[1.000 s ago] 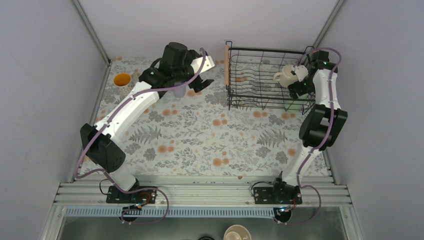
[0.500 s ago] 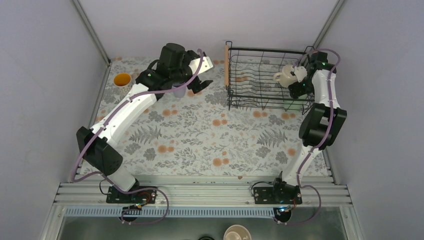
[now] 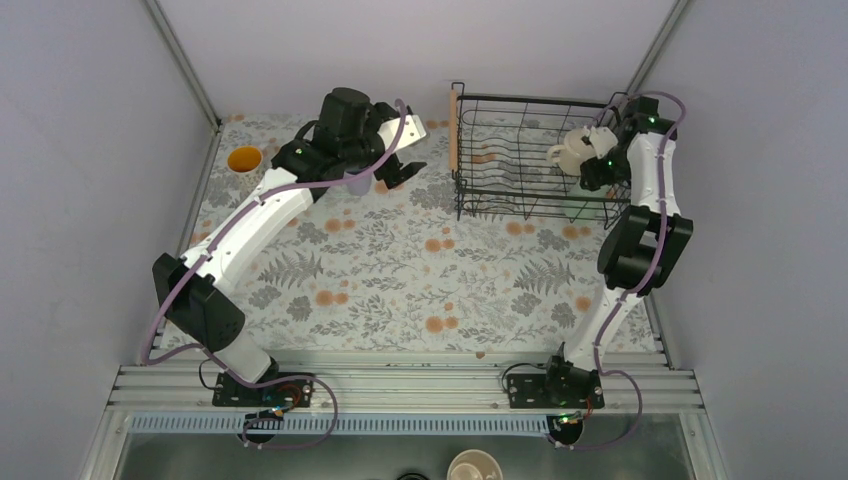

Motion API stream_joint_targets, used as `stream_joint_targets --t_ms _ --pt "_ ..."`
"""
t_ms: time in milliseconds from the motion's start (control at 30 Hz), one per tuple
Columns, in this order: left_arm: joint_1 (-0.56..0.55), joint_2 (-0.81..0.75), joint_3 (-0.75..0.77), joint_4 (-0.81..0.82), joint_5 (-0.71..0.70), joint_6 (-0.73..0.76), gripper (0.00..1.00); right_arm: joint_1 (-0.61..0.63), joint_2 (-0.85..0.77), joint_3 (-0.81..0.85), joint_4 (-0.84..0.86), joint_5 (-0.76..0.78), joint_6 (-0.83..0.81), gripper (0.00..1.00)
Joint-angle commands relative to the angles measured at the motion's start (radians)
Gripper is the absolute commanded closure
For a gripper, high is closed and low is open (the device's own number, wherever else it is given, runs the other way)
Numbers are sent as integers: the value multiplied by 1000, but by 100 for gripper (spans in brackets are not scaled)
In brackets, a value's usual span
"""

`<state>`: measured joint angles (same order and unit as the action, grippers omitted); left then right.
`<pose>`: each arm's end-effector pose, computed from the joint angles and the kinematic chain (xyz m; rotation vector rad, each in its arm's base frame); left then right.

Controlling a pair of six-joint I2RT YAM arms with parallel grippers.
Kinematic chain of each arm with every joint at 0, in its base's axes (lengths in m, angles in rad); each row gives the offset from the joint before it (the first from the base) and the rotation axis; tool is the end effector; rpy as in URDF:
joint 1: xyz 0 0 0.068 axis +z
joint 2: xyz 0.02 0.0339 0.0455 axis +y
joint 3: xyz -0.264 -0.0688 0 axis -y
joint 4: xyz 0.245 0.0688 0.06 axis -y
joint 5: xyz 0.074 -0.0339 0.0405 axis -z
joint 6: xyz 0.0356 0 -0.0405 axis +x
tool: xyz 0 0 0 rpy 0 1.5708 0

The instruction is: Unload the cups from the dish rack

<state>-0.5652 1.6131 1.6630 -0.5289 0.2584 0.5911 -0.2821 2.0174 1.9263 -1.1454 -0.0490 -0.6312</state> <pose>0.3068 -0.2054 0.3994 1.2468 1.6167 -0.2484 0.4033 -0.1151 0.2856 -0.5006 2.7716 -0.1476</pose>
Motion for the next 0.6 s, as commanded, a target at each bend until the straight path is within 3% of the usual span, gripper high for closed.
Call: stream_joint_targets --t_ms 0,333,500,567 --pt "-1 -22 9 26 45 -6 0 21 -34 158 -114 -150 -10 61" --pt "0 20 81 74 205 -87 0 165 -214 341 -139 -375 -6 70" --pt "28 65 124 138 364 -150 0 201 -248 407 -85 -577 69 71" --pt "77 95 145 176 488 -212 0 205 -271 408 -49 -649 104 70"
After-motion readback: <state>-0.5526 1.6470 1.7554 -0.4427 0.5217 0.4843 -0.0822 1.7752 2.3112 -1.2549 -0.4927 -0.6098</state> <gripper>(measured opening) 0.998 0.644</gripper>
